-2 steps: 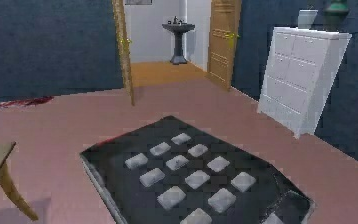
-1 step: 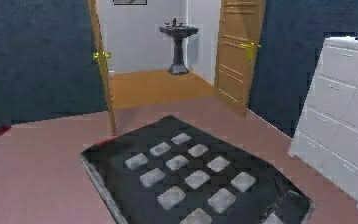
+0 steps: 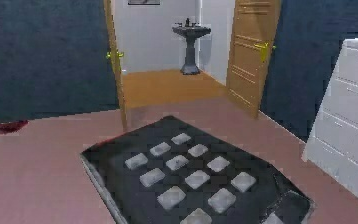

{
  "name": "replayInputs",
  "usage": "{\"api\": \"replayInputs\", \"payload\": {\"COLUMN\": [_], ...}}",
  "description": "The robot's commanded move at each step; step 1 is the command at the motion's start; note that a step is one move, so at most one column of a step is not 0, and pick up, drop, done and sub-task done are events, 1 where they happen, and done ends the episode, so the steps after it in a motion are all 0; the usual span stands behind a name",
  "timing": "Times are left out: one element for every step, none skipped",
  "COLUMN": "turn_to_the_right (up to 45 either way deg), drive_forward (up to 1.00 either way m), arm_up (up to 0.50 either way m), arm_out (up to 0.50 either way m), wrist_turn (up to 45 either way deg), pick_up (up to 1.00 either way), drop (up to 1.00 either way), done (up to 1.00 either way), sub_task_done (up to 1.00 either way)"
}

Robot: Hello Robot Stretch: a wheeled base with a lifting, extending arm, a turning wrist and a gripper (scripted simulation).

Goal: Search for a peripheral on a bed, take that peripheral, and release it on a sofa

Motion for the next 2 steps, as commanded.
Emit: {"api": "replayInputs", "payload": {"turn_to_the_right": [0.0, 0.0], "drive_forward": [1.0, 1.0], "arm_up": [0.0, 0.0], "arm_out": [0.0, 0.0], "wrist_turn": [0.0, 0.0], "pick_up": [0.0, 0.0], "drop": [0.0, 0.0], "done": [0.0, 0.0], "sub_task_done": [0.0, 0.0]}}
